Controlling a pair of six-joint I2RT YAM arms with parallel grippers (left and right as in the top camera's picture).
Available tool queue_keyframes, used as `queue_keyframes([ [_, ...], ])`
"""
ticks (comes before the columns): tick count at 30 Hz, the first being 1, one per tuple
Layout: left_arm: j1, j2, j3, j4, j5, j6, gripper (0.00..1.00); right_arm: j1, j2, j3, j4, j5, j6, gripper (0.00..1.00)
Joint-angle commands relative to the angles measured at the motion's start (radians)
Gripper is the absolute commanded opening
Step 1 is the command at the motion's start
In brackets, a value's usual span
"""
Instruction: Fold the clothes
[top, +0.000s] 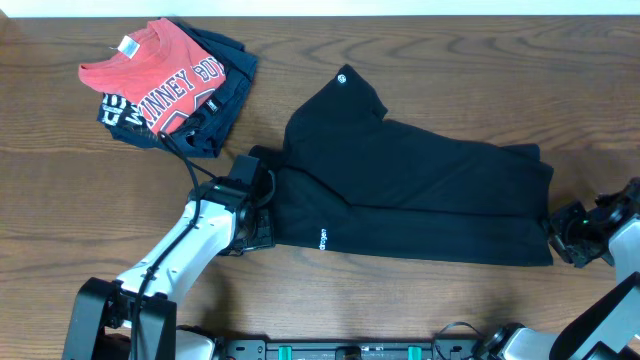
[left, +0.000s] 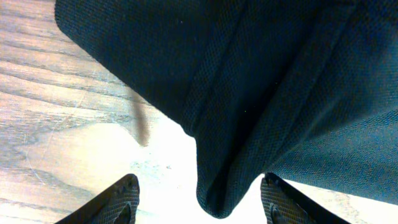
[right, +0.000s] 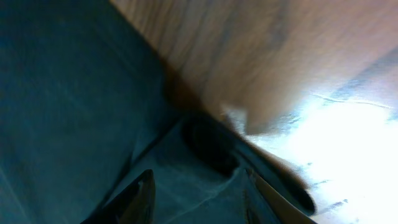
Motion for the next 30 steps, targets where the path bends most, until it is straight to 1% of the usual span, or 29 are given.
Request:
queue_keyframes([
  [1, 0.005, -0.013, 0.010, -0.005, -0.019, -0.002, 0.65, 0.024, -0.010, -0.024, 0.008, -0.003, -0.021, 0.44],
  [2, 0.005, -0.013, 0.010, -0.005, -0.019, -0.002, 0.65, 0.027, -0.010, -0.032, 0.012, -0.002, -0.019, 0.44],
  [5, 0.005, -0.013, 0.010, -0.005, -0.019, -0.002, 0.65, 0.027, -0.010, -0.056, 0.038, 0.009, -0.018, 0.40],
  [10, 0.005, -0.013, 0.010, -0.005, -0.019, -0.002, 0.65, 0.027, -0.010, -0.079, 0.035, 0.026, -0.004, 0.39],
  [14, 0.005, -0.013, 0.010, 0.003, -0.019, -0.002, 0.65, 0.027, -0.010, -0.080, 0.060, 0.018, 0.001, 0.31],
  [15, 0.005, -0.013, 0.010, 0.005, -0.019, -0.002, 0.65, 0.028, -0.010, -0.080, 0.061, 0.019, 0.004, 0.28],
  [17, 0.005, -0.013, 0.010, 0.006, -0.019, -0.002, 0.65, 0.028, -0.010, -0.080, 0.069, 0.019, 0.004, 0.17],
  [18, 0.005, -0.013, 0.010, 0.006, -0.019, -0.002, 0.65, 0.028, -0.010, -0.080, 0.080, 0.015, 0.004, 0.13],
  [19, 0.005, -0.013, 0.010, 0.006, -0.019, -0.002, 0.65, 0.028, -0.010, -0.080, 0.092, -0.003, 0.003, 0.06],
  [20, 0.005, -0.013, 0.010, 0.006, -0.019, -0.002, 0.65, 0.027, -0.011, -0.080, 0.103, -0.033, 0.003, 0.01],
  [26, 0.005, -0.013, 0.010, 0.006, -0.019, -0.002, 0.65, 0.027, -0.011, -0.079, 0.138, -0.211, 0.013, 0.01],
  [30, 0.005, -0.013, 0.011, 0.007, -0.019, -0.002, 0.65, 0.027, -0.011, -0.079, 0.156, -0.240, 0.058, 0.01],
])
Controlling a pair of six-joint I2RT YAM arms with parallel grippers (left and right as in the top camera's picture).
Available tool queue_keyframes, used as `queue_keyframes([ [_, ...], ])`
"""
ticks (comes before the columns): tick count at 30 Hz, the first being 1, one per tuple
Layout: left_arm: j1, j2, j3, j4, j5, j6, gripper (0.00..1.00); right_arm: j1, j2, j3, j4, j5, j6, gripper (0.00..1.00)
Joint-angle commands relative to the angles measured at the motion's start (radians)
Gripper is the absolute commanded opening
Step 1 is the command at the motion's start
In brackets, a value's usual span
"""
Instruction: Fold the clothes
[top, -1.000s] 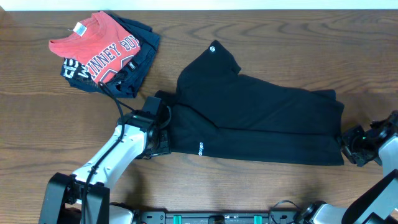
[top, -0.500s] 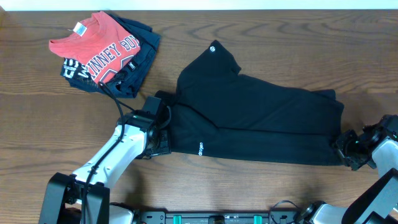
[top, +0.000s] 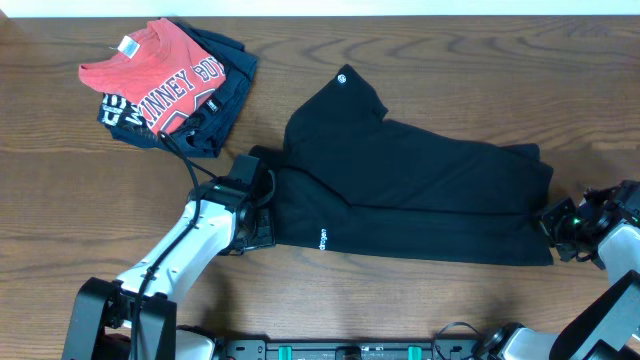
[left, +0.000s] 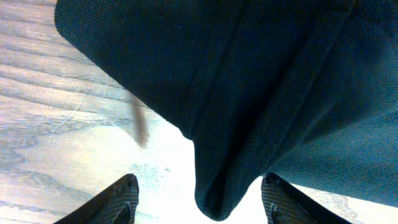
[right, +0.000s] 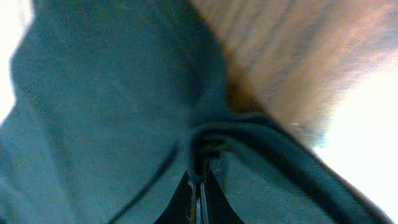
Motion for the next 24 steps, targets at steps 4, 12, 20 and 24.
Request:
queue_keyframes([
  [4, 0.005, -0.013, 0.013, -0.001, -0.019, -0.002, 0.65, 0.007, -0.011, -0.005, 0.030, -0.074, 0.093, 0.01],
  [12, 0.005, -0.014, 0.013, -0.001, -0.018, -0.002, 0.65, 0.007, -0.010, -0.005, 0.140, -0.042, 0.192, 0.01],
  [20, 0.005, -0.014, 0.013, -0.001, -0.018, -0.002, 0.65, 0.007, -0.010, -0.005, 0.165, -0.009, 0.201, 0.01],
  [24, 0.005, -0.015, 0.013, -0.001, 0.018, 0.003, 0.65, 0.007, -0.010, -0.005, 0.167, 0.048, 0.223, 0.01],
])
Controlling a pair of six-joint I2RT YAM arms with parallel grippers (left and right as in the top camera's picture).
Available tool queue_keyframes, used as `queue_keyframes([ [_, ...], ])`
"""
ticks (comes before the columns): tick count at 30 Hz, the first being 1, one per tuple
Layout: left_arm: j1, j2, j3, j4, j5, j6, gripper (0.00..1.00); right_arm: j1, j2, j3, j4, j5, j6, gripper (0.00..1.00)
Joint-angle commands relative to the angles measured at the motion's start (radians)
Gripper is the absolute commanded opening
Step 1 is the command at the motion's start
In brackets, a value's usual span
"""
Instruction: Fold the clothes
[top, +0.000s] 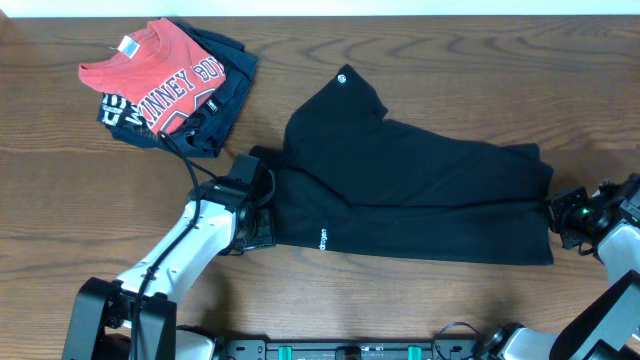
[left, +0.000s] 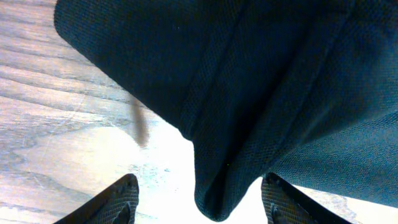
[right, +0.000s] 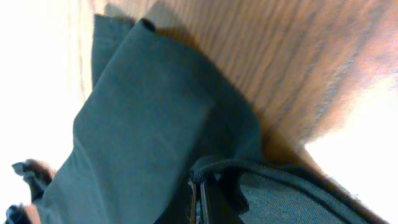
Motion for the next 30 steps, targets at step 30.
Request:
queue_keyframes([
  [30, -0.202, 0.125, 0.092, 0.319, 0.322, -0.179, 0.57, 0.007, -0.010, -0.004, 0.014, 0.061, 0.029, 0.01],
])
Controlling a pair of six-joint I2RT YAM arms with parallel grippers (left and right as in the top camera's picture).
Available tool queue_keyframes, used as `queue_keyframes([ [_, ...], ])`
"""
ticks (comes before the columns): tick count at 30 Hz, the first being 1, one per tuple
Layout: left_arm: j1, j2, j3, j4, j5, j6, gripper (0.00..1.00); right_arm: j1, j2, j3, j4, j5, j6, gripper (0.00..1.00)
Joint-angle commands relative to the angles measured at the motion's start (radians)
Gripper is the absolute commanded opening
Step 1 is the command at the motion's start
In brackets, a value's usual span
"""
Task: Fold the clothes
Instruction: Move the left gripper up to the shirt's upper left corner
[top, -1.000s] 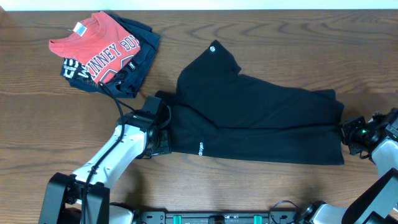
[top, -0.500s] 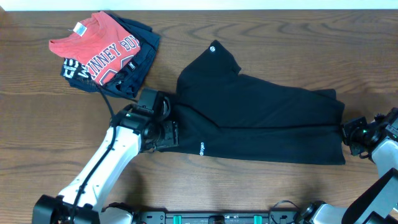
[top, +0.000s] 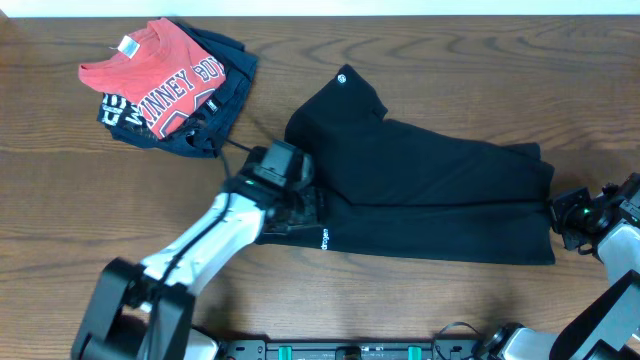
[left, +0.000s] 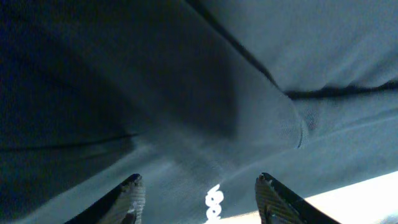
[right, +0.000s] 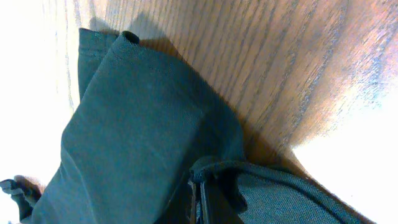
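Note:
A black shirt (top: 430, 190) lies spread over the middle and right of the wooden table (top: 450, 60). My left gripper (top: 303, 208) hangs open above the shirt's left part. In the left wrist view its fingers (left: 132, 198) stand wide apart over the dark cloth (left: 186, 93), with the white logo (left: 214, 202) between them. My right gripper (top: 558, 215) is at the shirt's right edge, shut on a fold of the hem (right: 217, 171). The right gripper (right: 199, 199) pinches this fold just above the wood.
A folded pile, a red printed shirt (top: 160, 80) on top of navy clothes (top: 225, 90), sits at the far left of the table. Bare wood (right: 280, 74) shows beyond the shirt's right edge.
My left gripper, still open, has moved from the shirt's lower left corner up and to the right, onto the shirt by the white logo. The right gripper has kept its hold.
At first both grippers were open, the left at the shirt's lower left corner and the right at its right edge. Then the right was shut on the hem and stayed so. The left stayed put, and now hangs open over the shirt.

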Motion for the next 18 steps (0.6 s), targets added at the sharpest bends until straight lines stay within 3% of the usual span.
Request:
queue_keyframes([
  [1, -0.031, 0.040, 0.005, 0.021, 0.010, -0.058, 0.55, 0.007, -0.010, -0.004, 0.004, 0.014, 0.010, 0.01],
  [9, -0.035, 0.072, 0.005, 0.080, -0.006, -0.056, 0.45, 0.007, -0.010, -0.004, 0.003, 0.013, 0.010, 0.01],
  [18, -0.035, 0.069, 0.006, 0.080, 0.002, -0.055, 0.09, 0.007, -0.010, -0.004, 0.003, 0.013, 0.010, 0.01],
])
